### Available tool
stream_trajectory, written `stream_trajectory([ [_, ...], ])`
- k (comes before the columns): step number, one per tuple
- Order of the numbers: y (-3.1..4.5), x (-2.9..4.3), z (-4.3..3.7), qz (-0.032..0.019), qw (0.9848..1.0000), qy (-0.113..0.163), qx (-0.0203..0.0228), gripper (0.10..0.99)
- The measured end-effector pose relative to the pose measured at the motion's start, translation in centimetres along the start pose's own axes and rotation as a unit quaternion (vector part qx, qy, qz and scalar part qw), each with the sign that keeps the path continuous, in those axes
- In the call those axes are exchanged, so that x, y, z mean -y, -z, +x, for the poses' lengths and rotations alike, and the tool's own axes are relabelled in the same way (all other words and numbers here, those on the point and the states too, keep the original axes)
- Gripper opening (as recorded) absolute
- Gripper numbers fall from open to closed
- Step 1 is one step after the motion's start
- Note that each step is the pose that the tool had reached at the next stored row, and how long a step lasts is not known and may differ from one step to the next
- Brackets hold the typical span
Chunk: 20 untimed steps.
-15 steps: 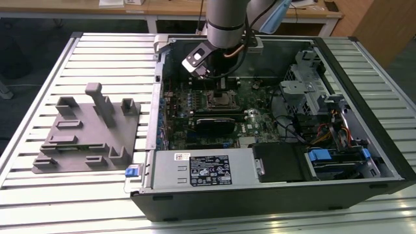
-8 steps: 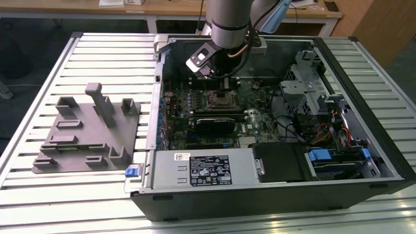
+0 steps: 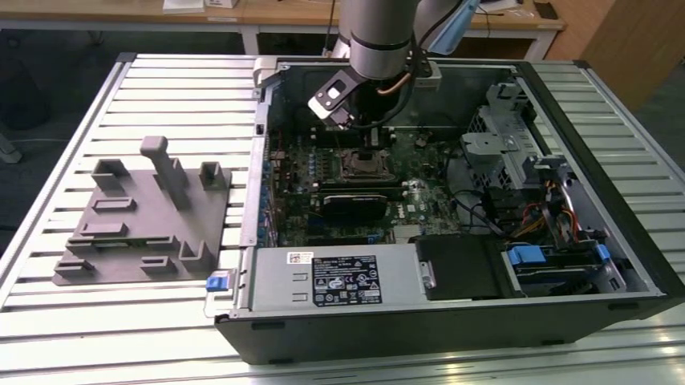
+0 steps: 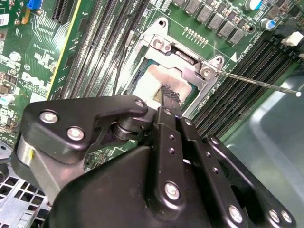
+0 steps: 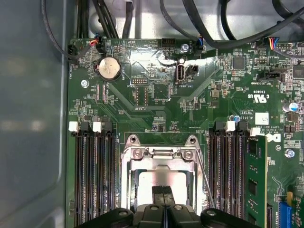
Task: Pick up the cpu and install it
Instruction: 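Install the first cpu locking lever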
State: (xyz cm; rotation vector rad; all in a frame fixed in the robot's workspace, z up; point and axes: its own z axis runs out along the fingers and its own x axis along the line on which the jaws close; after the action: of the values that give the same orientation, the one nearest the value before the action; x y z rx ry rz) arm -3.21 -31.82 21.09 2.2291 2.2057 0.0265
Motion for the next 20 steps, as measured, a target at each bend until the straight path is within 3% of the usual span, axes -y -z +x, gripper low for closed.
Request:
stream_trajectory([
  [20,0.76,-0.02,0.00,0.0000,1.0000,0.000,0.0000,0.106],
])
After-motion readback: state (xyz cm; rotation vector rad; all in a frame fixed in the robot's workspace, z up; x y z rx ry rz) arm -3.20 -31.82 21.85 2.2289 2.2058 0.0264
